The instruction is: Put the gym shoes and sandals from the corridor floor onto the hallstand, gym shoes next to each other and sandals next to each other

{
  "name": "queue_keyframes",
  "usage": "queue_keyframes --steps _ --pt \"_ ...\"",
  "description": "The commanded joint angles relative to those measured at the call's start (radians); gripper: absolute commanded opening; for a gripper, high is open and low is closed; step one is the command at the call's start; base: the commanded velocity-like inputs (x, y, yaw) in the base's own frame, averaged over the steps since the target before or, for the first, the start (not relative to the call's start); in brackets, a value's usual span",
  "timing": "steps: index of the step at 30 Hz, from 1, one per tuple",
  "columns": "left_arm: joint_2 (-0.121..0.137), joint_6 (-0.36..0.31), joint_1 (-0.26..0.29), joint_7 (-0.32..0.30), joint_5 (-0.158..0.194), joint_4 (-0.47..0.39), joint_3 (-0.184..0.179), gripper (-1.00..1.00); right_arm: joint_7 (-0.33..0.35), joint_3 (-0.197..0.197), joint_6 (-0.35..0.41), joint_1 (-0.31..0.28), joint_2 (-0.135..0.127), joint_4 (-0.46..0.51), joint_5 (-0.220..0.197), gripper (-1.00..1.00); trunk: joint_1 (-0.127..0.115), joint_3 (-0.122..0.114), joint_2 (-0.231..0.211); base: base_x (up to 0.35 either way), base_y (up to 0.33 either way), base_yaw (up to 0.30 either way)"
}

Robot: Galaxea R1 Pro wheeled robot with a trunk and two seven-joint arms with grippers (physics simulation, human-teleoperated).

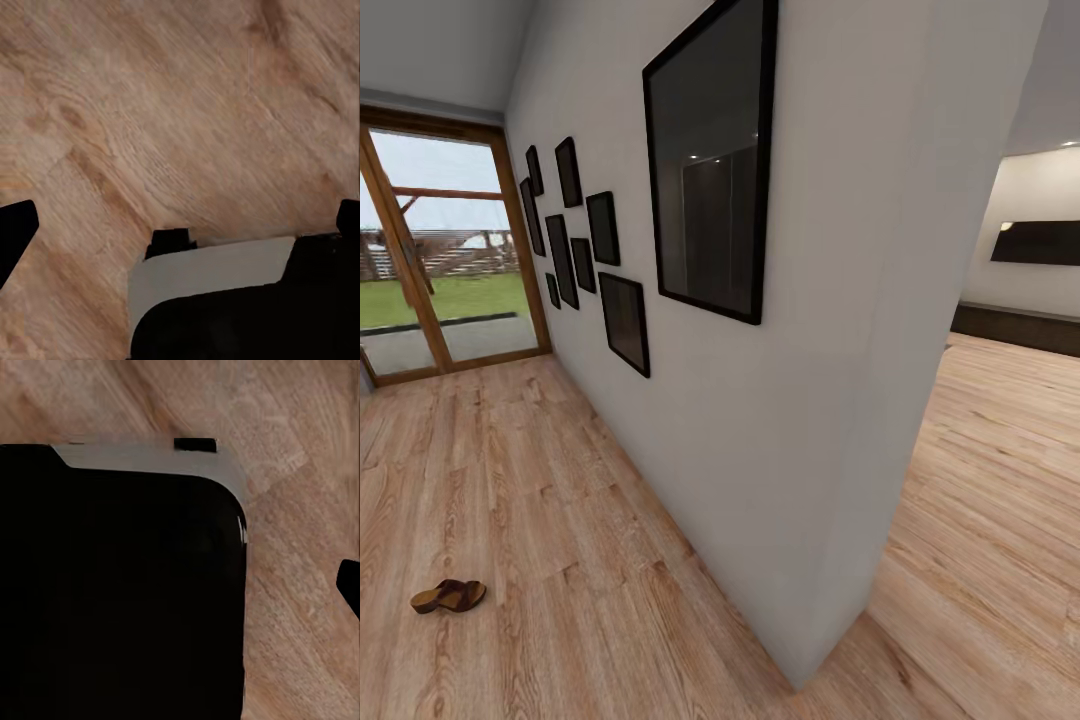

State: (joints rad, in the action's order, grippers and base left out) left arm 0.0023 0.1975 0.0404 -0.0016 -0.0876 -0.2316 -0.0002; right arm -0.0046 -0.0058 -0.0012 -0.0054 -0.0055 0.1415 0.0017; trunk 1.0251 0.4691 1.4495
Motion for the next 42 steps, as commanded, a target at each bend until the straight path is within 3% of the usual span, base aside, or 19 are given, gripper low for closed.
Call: queue_keyframes --steps 1,10,22,42 --pt "0.000 0.014 0.010 0.000 -0.019 -0.268 0.001 1.00 -0.001 -0.001 0.000 0.000 -0.001 0.168 -0.001 1.00 0.000 0.001 0.001 0.000 0.000 0.000" --pt "-0.002 0.053 0.067 0.000 -0.030 -0.286 0.001 1.00 0.006 0.004 0.000 -0.001 -0.001 0.180 0.007 1.00 0.000 0.001 0.001 0.000 0.000 0.000" --pt "-0.007 0.104 0.073 0.000 -0.025 -0.280 -0.001 1.00 0.005 0.007 0.001 -0.001 0.004 0.179 0.009 1.00 0.000 -0.001 0.001 0.000 0.000 -0.026" --pt "-0.007 0.102 0.073 0.000 -0.023 -0.277 0.000 1.00 0.006 -0.002 0.001 -0.001 0.002 0.178 0.000 1.00 0.000 -0.006 0.001 -0.004 0.000 -0.266"
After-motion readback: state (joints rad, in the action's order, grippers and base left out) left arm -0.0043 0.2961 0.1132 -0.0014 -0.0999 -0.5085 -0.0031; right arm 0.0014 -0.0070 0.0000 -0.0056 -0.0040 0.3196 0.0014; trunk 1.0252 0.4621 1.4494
